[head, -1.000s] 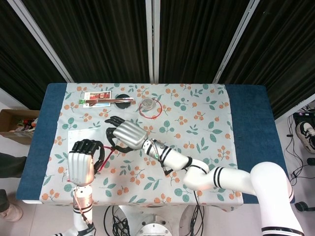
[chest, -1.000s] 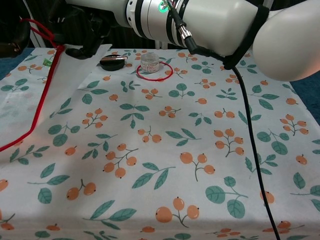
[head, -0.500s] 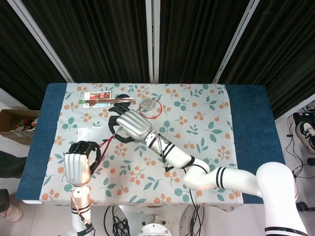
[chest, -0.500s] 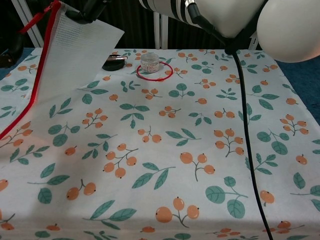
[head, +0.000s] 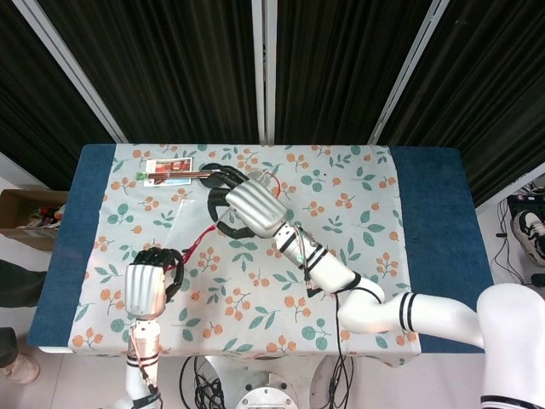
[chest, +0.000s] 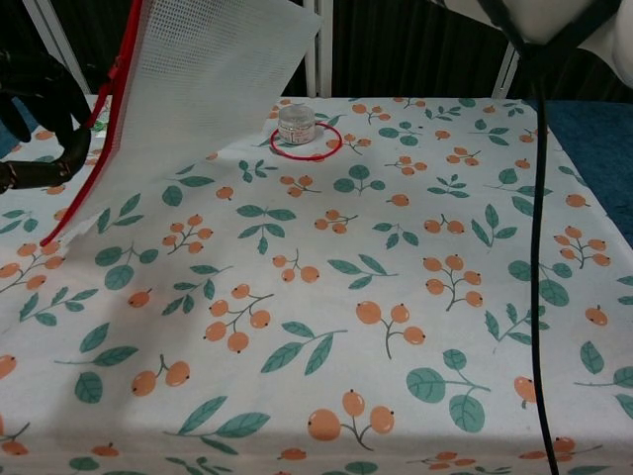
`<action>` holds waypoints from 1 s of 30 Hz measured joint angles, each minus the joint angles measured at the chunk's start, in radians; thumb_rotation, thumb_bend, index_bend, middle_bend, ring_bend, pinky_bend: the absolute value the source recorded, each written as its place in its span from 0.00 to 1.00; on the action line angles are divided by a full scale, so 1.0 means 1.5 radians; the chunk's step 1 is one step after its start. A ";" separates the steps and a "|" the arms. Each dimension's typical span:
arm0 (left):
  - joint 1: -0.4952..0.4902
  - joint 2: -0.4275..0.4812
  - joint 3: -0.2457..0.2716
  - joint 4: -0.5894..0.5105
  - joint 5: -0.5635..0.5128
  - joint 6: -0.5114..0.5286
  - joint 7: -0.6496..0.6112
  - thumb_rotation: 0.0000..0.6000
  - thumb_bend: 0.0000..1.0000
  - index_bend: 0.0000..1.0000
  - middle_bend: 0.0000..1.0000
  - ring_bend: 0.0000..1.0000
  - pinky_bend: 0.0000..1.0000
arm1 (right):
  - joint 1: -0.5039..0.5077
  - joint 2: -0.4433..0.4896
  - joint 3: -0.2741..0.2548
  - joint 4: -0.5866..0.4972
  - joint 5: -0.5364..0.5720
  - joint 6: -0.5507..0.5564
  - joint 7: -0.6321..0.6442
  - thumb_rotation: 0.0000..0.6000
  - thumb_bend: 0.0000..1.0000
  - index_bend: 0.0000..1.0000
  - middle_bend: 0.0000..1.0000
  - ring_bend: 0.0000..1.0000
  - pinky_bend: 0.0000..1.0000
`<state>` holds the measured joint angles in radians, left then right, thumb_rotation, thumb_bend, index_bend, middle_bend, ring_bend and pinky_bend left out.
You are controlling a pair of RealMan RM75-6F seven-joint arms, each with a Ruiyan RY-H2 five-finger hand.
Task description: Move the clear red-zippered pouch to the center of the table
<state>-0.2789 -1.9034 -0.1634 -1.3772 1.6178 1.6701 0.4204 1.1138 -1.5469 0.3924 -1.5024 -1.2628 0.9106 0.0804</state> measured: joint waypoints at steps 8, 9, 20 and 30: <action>-0.018 0.009 0.008 0.024 -0.038 -0.083 -0.006 1.00 0.45 0.74 0.61 0.50 0.53 | -0.057 0.067 -0.041 -0.061 -0.040 0.031 0.013 1.00 0.48 0.89 0.43 0.15 0.10; -0.019 0.012 0.008 0.025 -0.045 -0.094 -0.007 1.00 0.45 0.74 0.61 0.50 0.54 | -0.064 0.072 -0.044 -0.066 -0.046 0.037 0.014 1.00 0.48 0.89 0.43 0.15 0.10; -0.037 0.061 0.006 0.028 -0.117 -0.187 0.020 1.00 0.45 0.74 0.61 0.50 0.53 | -0.149 0.129 -0.113 -0.096 -0.137 0.113 0.066 1.00 0.48 0.90 0.43 0.16 0.10; -0.041 0.086 0.002 0.035 -0.188 -0.235 0.062 1.00 0.46 0.74 0.61 0.50 0.54 | -0.200 0.180 -0.140 -0.100 -0.183 0.161 0.116 1.00 0.48 0.90 0.43 0.16 0.10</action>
<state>-0.3400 -1.7742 -0.1608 -1.3252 1.3357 1.3178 0.5134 0.8142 -1.2766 0.1822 -1.6522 -1.5376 1.1523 0.2540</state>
